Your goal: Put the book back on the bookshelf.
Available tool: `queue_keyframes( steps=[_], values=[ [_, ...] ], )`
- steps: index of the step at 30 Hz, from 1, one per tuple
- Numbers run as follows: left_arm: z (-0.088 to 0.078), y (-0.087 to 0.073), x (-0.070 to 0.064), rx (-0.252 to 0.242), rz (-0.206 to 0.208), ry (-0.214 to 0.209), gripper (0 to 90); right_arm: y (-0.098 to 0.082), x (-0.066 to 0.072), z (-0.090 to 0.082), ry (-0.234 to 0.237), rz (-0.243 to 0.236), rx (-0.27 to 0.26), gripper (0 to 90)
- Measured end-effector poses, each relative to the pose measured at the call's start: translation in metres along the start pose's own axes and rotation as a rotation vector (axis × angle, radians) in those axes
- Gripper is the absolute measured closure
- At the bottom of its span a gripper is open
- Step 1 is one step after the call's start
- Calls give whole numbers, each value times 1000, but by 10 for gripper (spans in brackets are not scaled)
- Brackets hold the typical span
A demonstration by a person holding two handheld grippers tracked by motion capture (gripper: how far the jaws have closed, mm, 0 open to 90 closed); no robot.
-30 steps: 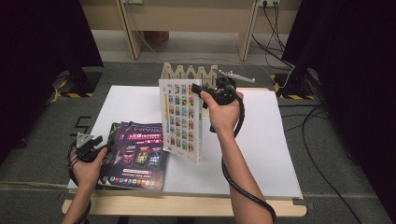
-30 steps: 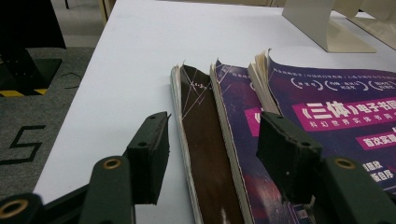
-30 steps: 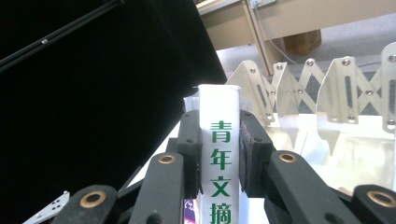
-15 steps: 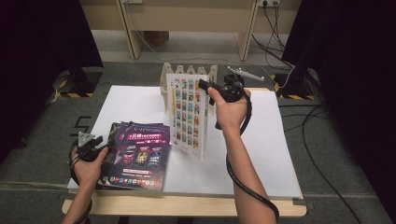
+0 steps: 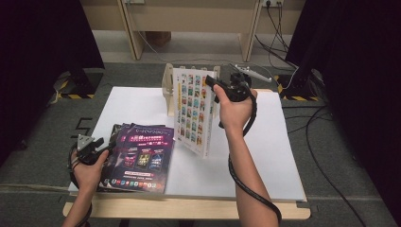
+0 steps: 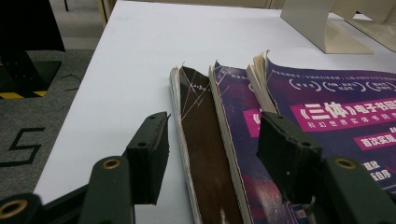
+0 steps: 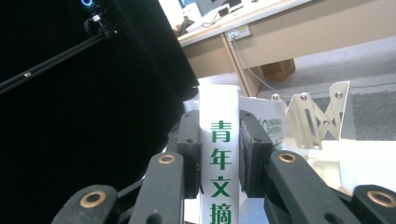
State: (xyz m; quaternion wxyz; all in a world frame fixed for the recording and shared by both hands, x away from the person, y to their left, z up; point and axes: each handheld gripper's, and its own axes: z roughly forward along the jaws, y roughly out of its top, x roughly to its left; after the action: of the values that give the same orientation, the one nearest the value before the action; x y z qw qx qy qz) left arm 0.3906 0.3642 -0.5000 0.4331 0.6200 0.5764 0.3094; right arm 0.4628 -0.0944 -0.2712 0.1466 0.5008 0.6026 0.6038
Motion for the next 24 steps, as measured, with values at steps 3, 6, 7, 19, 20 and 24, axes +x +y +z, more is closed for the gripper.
queue_keyframes(
  steps=[3,6,7,19,20,24],
  values=[
    [0,0,0,0,-1,1,430,2,-1,1,-9,-13,1,744],
    [1,0,-1,3,4,4,430,4,-3,-1,-15,-8,-9,745],
    [1,0,-1,7,8,4,430,5,-4,-2,-17,-9,-13,744],
    [-1,-1,-1,-17,6,-1,429,15,-12,-17,-66,-4,-62,744],
    [-1,-1,-1,-14,7,0,429,16,-14,-17,-72,-3,-65,745],
    [0,0,-3,-10,21,5,431,19,-17,-21,-84,-15,-76,744]
  ],
)
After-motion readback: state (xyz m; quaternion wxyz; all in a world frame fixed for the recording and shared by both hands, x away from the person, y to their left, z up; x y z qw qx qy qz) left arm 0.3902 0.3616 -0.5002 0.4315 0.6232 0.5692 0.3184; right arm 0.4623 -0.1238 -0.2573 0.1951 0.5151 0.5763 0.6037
